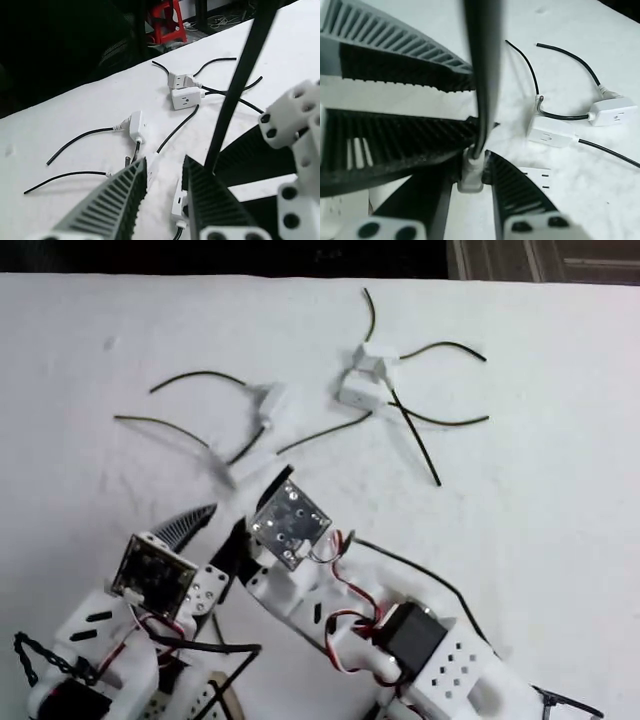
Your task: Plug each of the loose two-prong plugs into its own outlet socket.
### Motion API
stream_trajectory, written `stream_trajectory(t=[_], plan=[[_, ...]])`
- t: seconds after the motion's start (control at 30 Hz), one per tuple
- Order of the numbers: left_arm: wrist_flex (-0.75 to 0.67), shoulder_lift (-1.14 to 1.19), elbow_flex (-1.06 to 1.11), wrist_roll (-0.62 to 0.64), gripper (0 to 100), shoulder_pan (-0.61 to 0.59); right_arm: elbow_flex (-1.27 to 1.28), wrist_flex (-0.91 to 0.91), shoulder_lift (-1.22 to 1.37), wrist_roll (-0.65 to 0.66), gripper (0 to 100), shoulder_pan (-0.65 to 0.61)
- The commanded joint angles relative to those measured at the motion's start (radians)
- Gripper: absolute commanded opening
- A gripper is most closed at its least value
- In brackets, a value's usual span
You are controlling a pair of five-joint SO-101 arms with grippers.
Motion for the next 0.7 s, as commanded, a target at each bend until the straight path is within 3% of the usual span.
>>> stream_trajectory(t=[0.0,0.23,0.67], plan=[[0.018,-0.004,-0.026,-0.008,14,0.022,0.002,-0.025,-0.005,-0.011,1.8,-0.004],[0.018,-0.004,-0.006,-0.009,14,0.087,0.009,-0.025,-0.005,-0.011,1.8,-0.004],[0.018,-0.004,-0.087,0.002,14,-0.216,0.009,-0.025,-0.013,-0.011,1.8,0.077]])
